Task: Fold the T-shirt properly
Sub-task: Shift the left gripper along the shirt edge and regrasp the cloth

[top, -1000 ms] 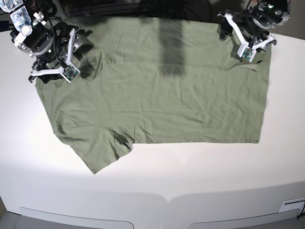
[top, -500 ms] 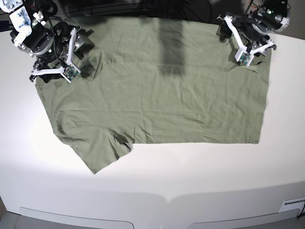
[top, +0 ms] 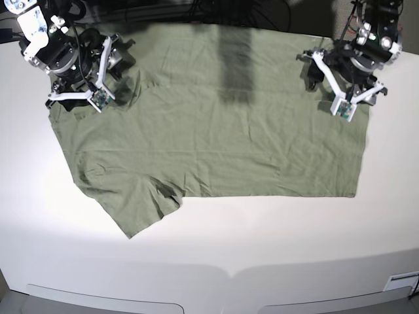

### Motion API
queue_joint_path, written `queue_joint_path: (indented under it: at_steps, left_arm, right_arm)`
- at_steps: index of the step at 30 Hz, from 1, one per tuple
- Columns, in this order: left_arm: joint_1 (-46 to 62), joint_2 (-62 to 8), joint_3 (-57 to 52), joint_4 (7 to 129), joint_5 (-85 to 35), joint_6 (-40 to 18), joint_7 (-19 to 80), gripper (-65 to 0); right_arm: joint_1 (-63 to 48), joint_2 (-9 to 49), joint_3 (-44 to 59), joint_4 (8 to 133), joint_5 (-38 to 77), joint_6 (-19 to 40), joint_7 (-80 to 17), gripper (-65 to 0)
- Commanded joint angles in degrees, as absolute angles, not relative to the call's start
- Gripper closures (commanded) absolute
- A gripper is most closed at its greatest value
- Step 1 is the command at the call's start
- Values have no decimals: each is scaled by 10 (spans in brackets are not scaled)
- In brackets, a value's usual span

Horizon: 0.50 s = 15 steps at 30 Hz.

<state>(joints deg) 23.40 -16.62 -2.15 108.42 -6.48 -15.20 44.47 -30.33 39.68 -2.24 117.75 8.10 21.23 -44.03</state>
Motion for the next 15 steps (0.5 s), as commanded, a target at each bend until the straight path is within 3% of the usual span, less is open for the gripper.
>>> queue_joint_path:
  at_steps: [1, 10, 15]
  left_arm:
    - [220, -170, -23, 1080, -64, -149, 428, -451]
    - [95, -170, -23, 833, -46, -150, 391, -451]
    - [74, -172, -23, 835, -41, -149, 435, -451]
  right_arm:
    - [-302, 405, -17, 1188, 81, 205, -433, -416]
    - [-302, 405, -17, 1188, 81, 205, -429, -416]
    - [-302, 405, -17, 1188, 81, 205, -429, -416]
